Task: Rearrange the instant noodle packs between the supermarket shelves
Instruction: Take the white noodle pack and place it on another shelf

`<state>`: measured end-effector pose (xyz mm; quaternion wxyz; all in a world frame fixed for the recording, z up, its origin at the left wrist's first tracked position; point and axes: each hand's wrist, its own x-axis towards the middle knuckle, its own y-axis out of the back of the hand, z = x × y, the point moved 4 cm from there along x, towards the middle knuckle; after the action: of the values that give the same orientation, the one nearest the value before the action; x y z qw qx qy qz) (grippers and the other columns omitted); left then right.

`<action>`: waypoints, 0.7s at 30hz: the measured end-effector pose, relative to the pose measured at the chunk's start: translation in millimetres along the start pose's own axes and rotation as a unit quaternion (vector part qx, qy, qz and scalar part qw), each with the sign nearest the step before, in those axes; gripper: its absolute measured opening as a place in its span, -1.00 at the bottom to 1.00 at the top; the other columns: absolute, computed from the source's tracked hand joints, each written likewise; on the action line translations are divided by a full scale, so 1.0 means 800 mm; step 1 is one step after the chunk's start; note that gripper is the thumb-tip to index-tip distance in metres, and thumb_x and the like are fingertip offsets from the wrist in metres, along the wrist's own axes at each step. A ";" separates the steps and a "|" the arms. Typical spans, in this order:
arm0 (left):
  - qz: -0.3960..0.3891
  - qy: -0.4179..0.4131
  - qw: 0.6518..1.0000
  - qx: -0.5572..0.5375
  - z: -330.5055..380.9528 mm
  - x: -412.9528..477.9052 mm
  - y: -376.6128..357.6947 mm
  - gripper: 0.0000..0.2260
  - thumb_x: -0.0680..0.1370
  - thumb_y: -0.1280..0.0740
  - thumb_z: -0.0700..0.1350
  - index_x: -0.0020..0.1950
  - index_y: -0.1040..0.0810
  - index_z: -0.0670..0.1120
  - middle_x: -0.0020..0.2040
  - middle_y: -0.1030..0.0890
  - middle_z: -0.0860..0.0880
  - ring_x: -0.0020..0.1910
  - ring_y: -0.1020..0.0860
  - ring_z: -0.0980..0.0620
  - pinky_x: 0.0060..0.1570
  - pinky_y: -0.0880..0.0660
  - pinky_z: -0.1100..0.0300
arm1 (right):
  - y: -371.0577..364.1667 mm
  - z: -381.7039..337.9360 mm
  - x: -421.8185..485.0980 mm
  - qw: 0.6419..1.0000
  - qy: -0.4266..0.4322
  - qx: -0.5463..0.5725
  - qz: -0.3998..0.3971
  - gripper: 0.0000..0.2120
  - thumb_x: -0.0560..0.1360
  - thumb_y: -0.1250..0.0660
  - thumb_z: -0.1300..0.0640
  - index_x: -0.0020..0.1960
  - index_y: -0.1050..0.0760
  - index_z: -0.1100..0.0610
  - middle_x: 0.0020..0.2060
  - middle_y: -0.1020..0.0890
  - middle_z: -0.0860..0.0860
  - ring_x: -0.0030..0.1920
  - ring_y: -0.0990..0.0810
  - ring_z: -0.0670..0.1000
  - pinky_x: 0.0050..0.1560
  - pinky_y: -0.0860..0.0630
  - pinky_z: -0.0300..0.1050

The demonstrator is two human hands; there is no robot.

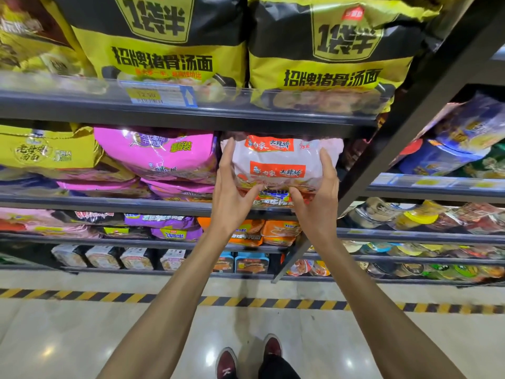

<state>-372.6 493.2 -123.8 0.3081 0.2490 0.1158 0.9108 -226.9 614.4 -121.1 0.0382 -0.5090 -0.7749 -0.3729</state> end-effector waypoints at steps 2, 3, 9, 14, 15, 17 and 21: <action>0.001 -0.001 1.000 -0.011 0.003 -0.004 0.004 -0.09 0.50 -0.52 -0.17 0.62 0.02 0.14 0.59 -0.10 0.19 0.61 -0.17 0.00 0.47 -0.35 -0.12 | 0.003 -0.005 -0.004 1.000 0.001 0.002 -0.002 -0.17 0.48 -0.45 0.28 0.59 -0.07 0.02 0.48 -0.28 0.03 0.47 -0.23 -0.11 0.29 -0.24 -0.52; 0.000 -0.003 1.000 -0.012 0.006 -0.006 0.006 -0.11 0.51 -0.52 -0.17 0.62 0.01 0.11 0.60 -0.10 0.17 0.61 -0.16 -0.01 0.48 -0.33 -0.14 | 0.004 -0.007 -0.006 1.000 0.004 0.003 -0.002 -0.18 0.49 -0.44 0.28 0.59 -0.07 0.01 0.48 -0.28 -0.01 0.45 -0.21 -0.17 0.27 -0.19 -0.59; -0.024 -0.011 0.999 -0.020 0.015 -0.030 0.025 -0.11 0.53 -0.49 -0.14 0.63 0.06 0.06 0.56 0.01 0.36 0.62 -0.08 0.09 0.51 -0.26 -0.15 | 0.021 -0.022 -0.029 1.000 -0.006 0.027 -0.010 -0.15 0.47 -0.45 0.31 0.56 -0.06 -0.10 0.39 -0.23 -0.21 0.33 -0.21 -0.38 0.12 -0.35 -0.56; -0.029 0.011 0.998 -0.061 0.019 -0.038 0.042 -0.14 0.58 -0.44 -0.11 0.63 0.13 0.10 0.60 0.02 0.29 0.63 -0.08 0.08 0.51 -0.25 -0.20 | 0.036 -0.042 -0.039 0.999 -0.021 0.044 -0.017 -0.15 0.48 -0.42 0.19 0.52 -0.05 -0.35 0.36 -0.29 -0.39 0.37 -0.37 0.04 0.24 -0.51 -0.05; -0.029 0.013 0.997 -0.070 0.020 -0.044 0.044 -0.15 0.59 -0.43 -0.11 0.64 0.13 0.09 0.62 0.02 0.24 0.63 -0.08 0.06 0.51 -0.25 -0.21 | 0.040 -0.045 -0.044 0.999 -0.024 0.042 -0.015 -0.16 0.48 -0.43 0.17 0.52 -0.05 -0.36 0.36 -0.34 -0.30 0.36 -0.38 0.05 0.26 -0.50 0.08; -0.032 0.010 0.997 -0.071 0.021 -0.056 0.045 -0.17 0.59 -0.43 -0.11 0.65 0.10 0.08 0.63 0.00 0.21 0.63 -0.07 0.06 0.51 -0.23 -0.22 | 0.046 -0.049 -0.055 0.999 -0.028 0.035 -0.015 -0.15 0.47 -0.44 0.13 0.51 -0.04 -0.39 0.35 -0.36 -0.18 0.34 -0.40 0.06 0.25 -0.50 0.17; -0.072 0.052 0.992 -0.093 0.027 -0.085 0.042 -0.09 0.54 -0.50 -0.05 0.62 0.10 0.27 0.51 -0.03 0.45 0.60 -0.13 0.08 0.46 -0.34 -0.21 | 0.062 -0.060 -0.077 0.999 -0.024 0.033 -0.025 -0.15 0.48 -0.43 0.07 0.49 0.01 -0.43 0.25 -0.35 -0.27 0.35 -0.38 0.03 0.25 -0.49 0.23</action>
<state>-331.7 426.3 -119.1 0.3887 0.1623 0.0640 0.9047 -172.1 548.3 -86.7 0.0273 -0.4964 -0.8001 -0.3357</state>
